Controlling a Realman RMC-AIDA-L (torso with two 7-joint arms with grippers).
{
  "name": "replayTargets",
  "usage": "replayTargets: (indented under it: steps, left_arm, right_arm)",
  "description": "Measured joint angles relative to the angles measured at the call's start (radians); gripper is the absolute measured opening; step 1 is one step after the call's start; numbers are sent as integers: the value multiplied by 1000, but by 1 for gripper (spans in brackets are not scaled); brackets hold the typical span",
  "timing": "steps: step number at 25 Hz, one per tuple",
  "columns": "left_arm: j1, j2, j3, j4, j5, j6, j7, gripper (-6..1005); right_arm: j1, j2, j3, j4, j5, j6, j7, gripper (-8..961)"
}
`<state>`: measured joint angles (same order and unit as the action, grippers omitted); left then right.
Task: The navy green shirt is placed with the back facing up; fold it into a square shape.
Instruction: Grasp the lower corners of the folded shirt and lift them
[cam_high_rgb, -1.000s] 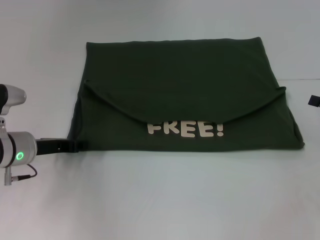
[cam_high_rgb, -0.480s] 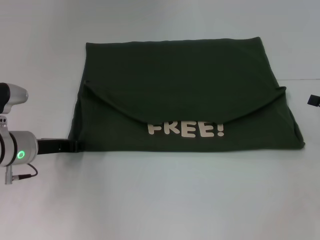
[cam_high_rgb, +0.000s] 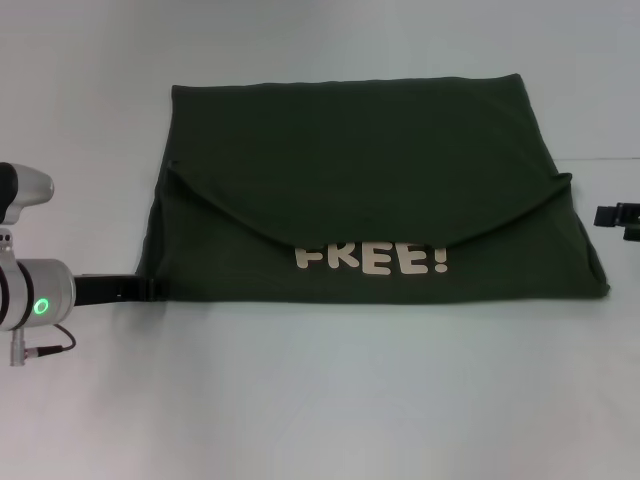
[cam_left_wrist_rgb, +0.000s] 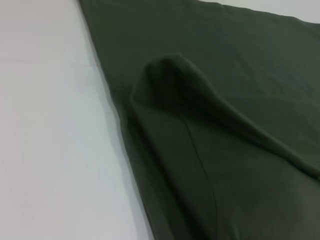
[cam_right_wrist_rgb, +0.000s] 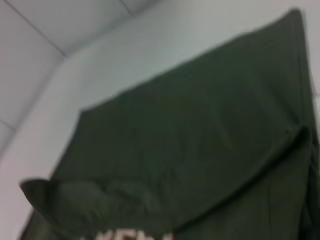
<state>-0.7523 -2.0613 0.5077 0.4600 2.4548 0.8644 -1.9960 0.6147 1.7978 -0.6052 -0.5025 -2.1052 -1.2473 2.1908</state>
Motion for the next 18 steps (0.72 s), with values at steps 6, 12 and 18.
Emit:
replayTargets:
  steps: [6, 12, 18]
  left_arm:
    - [-8, 2, 2, 3, 4, 9, -27, 56]
    - [-9, 3, 3, 3, 3, 10, -29, 56]
    - [-12, 4, 5, 2, 0, 11, -29, 56]
  right_arm:
    - [105, -29, -72, -14, -233, 1, 175, 734]
    - [168, -4, -98, -5, -403, 53, 226, 733]
    - [175, 21, -118, -8, -425, 95, 223, 732]
